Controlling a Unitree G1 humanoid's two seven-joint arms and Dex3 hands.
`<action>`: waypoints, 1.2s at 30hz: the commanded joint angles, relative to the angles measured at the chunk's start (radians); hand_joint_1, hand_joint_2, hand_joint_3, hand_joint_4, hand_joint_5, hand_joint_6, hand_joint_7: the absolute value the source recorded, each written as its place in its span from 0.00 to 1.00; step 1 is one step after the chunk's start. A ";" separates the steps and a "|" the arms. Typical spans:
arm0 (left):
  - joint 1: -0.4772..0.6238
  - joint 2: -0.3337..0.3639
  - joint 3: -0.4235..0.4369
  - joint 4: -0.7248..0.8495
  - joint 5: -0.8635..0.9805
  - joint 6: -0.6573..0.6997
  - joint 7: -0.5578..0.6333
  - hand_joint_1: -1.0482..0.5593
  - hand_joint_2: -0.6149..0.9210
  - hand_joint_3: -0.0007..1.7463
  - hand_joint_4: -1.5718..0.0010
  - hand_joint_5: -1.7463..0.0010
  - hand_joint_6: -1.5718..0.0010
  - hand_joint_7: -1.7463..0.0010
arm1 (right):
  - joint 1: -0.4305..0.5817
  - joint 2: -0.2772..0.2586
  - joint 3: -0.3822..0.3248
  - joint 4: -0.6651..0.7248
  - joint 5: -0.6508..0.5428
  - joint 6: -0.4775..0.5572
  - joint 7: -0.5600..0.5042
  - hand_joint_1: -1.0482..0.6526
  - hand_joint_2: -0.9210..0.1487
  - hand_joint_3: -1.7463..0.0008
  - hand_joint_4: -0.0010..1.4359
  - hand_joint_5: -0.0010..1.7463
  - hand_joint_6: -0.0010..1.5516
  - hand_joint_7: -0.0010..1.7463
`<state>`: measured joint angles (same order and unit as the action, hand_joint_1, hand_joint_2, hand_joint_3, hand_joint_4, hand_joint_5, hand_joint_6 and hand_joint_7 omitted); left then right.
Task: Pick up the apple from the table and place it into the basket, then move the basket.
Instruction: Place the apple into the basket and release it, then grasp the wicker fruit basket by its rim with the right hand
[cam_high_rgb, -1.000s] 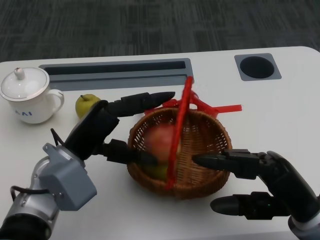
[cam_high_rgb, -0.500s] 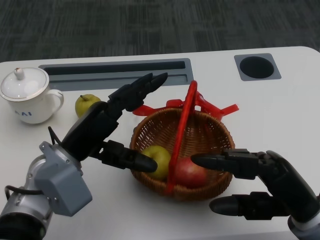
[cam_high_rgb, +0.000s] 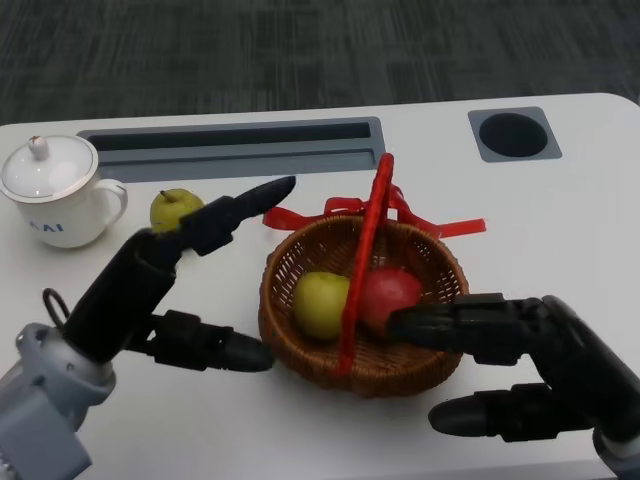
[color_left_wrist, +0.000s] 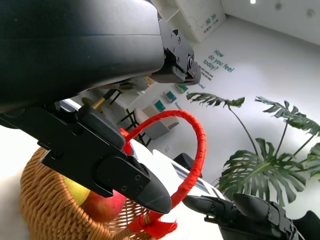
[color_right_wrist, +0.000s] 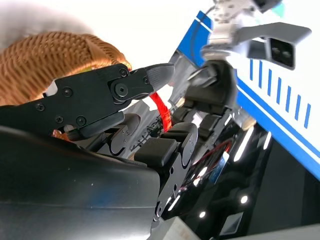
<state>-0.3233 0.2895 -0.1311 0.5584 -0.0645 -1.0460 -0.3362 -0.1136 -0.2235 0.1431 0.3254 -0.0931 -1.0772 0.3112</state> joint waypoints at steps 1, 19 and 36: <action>0.062 0.045 0.033 -0.076 -0.034 0.019 -0.025 0.21 0.85 0.00 0.66 0.96 0.68 0.97 | -0.026 -0.045 -0.015 -0.002 -0.022 -0.013 0.000 0.30 0.00 0.96 0.54 0.00 0.46 0.00; 0.201 0.068 0.149 -0.088 -0.074 -0.014 -0.041 0.21 0.85 0.00 0.56 0.97 0.58 0.98 | -0.186 -0.083 0.049 0.253 -0.102 -0.016 0.028 0.28 0.00 0.98 0.57 0.01 0.48 0.00; 0.221 0.043 0.162 -0.102 -0.059 -0.002 -0.035 0.23 0.85 0.00 0.53 0.98 0.56 0.99 | -0.366 -0.036 0.190 0.527 -0.391 -0.003 -0.111 0.29 0.00 0.99 0.60 0.01 0.50 0.01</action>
<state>-0.1048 0.3282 0.0253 0.4611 -0.1245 -1.0503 -0.3699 -0.4697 -0.2622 0.3093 0.8264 -0.4458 -1.0934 0.2090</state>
